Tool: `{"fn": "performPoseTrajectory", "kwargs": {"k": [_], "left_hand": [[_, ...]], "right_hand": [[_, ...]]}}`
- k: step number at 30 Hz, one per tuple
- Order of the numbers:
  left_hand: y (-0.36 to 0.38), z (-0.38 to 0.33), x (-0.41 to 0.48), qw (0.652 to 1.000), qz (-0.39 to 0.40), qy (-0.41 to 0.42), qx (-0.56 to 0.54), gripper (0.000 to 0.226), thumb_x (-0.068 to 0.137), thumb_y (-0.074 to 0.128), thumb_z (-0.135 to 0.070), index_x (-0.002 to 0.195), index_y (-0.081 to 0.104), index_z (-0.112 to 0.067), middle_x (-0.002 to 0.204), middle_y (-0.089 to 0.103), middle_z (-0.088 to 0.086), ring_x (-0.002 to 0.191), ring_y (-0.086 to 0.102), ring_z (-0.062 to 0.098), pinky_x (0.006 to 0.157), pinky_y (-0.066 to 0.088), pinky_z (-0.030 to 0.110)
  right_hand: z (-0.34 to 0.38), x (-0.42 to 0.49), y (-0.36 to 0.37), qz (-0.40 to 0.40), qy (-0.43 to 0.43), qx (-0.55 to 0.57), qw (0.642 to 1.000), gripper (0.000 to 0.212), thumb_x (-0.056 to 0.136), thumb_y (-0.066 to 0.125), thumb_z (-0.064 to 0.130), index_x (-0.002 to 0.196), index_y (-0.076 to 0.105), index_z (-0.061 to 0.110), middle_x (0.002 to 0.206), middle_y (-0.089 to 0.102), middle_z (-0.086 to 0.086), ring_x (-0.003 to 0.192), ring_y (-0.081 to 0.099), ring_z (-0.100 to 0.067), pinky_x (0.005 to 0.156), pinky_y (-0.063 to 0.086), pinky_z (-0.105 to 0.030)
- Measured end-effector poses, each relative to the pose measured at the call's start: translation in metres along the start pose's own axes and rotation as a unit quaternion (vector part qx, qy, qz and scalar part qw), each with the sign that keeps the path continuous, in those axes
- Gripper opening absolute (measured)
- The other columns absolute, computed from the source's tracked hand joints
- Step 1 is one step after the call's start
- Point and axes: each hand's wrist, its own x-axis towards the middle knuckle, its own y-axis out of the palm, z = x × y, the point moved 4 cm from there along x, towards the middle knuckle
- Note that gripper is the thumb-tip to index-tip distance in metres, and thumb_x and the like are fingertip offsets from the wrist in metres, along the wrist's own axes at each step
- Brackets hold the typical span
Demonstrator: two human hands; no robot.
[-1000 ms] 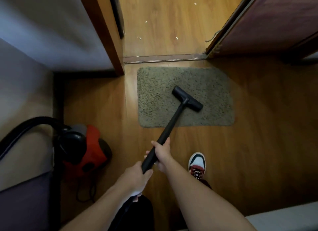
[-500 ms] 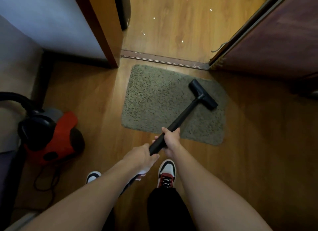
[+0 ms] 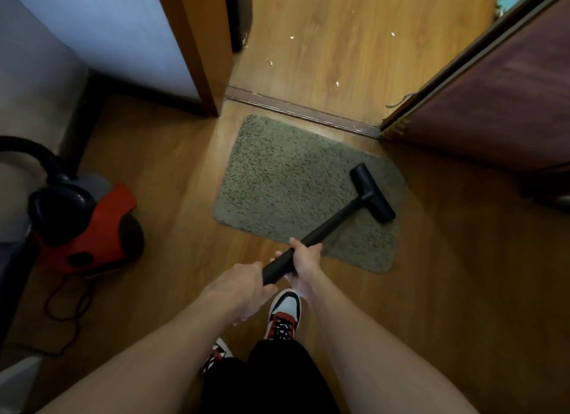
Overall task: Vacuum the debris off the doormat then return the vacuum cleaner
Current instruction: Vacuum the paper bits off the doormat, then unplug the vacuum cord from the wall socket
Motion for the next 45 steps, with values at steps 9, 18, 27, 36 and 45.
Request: {"fn": "performPoseTrajectory", "kwargs": {"k": [9,18,27,36,45], "left_hand": [[-0.02,0.094,-0.049,0.998,-0.054,-0.019,0.015,0.026,0.098,0.052,-0.047,0.114,0.047,-0.027,0.084,0.061,0.0,0.06,0.061,0.013,0.05,0.045,0.023],[-0.044,0.172,-0.095,0.984,-0.146,-0.012,0.101,0.032,0.093,0.058,-0.038,0.119,0.047,-0.024,0.091,0.058,-0.001,0.078,0.063,0.015,0.076,0.058,0.033],[-0.092,0.218,-0.121,0.964,-0.214,-0.007,0.156,0.026,0.088,0.064,-0.033,0.109,0.057,-0.019,0.093,0.06,0.002,0.085,0.065,0.024,0.076,0.058,0.039],[-0.146,0.235,-0.114,0.962,-0.231,-0.001,0.142,0.024,0.079,0.07,-0.039,0.095,0.058,-0.027,0.076,0.054,-0.005,0.072,0.06,0.02,0.063,0.053,0.035],[-0.157,0.247,-0.144,0.891,-0.447,0.067,0.051,0.048,0.086,0.064,-0.049,0.128,0.049,-0.033,0.118,0.056,-0.009,0.108,0.056,0.013,0.082,0.053,0.032]], "right_hand": [[-0.059,-0.042,0.086,0.04,0.029,0.001,0.999,0.077,0.107,0.053,0.014,0.163,0.003,0.03,0.119,0.059,-0.012,0.077,0.071,-0.022,0.055,0.06,-0.035],[-0.093,-0.08,0.155,0.087,0.067,-0.052,0.993,0.069,0.105,0.058,0.014,0.157,0.014,0.025,0.121,0.057,-0.02,0.082,0.074,-0.03,0.067,0.064,-0.048],[-0.057,-0.101,0.195,0.152,-0.203,-0.623,0.74,0.085,0.097,0.068,0.039,0.164,0.017,0.027,0.148,0.046,-0.011,0.114,0.062,-0.028,0.09,0.059,-0.043],[-0.037,-0.11,0.265,0.378,-0.398,-0.712,0.438,0.068,0.085,0.082,0.036,0.146,0.054,0.024,0.117,0.052,0.006,0.111,0.051,-0.013,0.091,0.04,-0.027],[-0.032,-0.085,0.332,0.461,-0.353,-0.671,0.461,0.036,0.077,0.09,0.024,0.111,0.078,0.022,0.094,0.072,0.02,0.091,0.068,0.004,0.079,0.053,-0.017]]}}
